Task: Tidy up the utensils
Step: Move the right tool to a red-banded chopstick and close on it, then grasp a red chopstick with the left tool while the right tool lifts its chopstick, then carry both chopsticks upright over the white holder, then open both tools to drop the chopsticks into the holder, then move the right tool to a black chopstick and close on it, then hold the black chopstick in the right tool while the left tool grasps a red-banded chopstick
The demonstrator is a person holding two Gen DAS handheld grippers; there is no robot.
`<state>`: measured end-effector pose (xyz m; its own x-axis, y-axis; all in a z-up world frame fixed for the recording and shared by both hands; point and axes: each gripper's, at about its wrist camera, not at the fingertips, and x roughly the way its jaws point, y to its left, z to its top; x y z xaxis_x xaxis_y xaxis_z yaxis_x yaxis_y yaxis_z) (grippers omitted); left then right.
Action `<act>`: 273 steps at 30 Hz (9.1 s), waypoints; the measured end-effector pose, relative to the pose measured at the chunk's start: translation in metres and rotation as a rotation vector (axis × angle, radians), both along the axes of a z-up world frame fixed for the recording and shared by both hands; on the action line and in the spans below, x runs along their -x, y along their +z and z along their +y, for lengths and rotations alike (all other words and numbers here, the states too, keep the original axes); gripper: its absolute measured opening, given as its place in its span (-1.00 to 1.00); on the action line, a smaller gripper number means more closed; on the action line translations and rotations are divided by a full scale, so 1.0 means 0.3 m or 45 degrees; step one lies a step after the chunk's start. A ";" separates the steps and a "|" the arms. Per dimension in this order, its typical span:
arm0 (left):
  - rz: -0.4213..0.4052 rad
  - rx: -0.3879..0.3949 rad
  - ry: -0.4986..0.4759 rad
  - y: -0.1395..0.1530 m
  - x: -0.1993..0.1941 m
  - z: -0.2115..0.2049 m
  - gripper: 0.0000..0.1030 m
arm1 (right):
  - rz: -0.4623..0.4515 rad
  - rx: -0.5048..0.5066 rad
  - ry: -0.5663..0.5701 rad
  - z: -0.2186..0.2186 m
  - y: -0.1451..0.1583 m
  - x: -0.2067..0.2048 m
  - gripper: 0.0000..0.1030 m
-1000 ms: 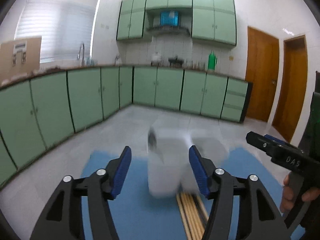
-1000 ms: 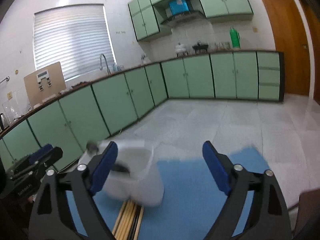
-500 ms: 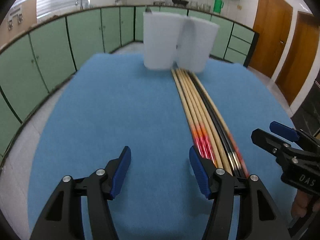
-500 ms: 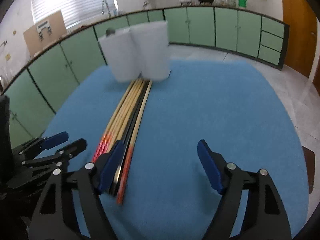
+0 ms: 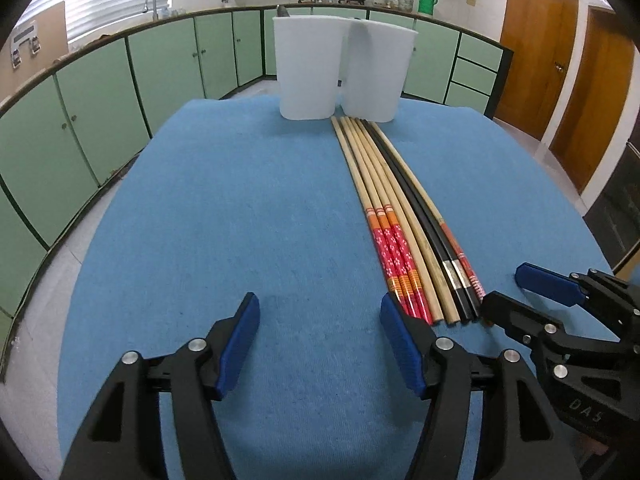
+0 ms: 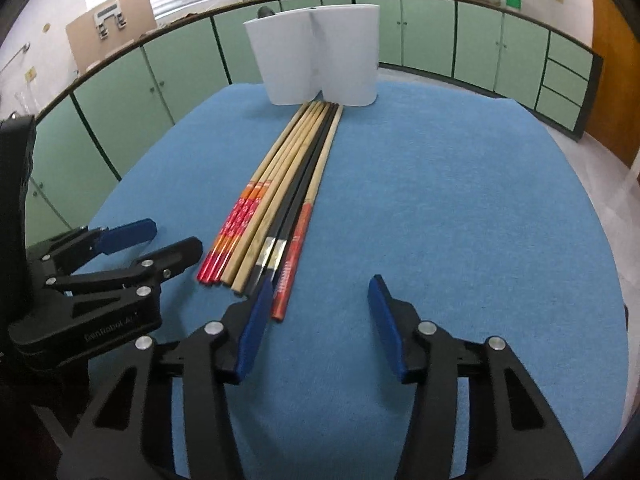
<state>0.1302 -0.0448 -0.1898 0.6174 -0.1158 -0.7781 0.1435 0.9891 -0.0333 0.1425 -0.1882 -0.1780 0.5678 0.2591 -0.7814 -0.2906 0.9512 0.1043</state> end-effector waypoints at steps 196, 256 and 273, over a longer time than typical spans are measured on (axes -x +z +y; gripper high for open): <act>-0.056 -0.009 0.070 0.027 -0.022 0.072 0.35 | -0.054 0.020 -0.061 -0.009 0.000 -0.010 0.45; -0.003 0.005 0.005 0.027 0.048 -0.011 0.39 | -0.002 -0.011 -0.137 -0.104 -0.031 -0.005 -0.87; 0.023 -0.060 0.024 0.003 0.043 -0.017 0.42 | 0.000 -0.015 -0.136 -0.105 -0.032 -0.006 -0.86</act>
<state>0.1173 -0.0498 -0.1890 0.6047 -0.0669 -0.7936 0.1242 0.9922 0.0110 0.1444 -0.2198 -0.1876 0.5926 0.2066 -0.7786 -0.1876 0.9754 0.1160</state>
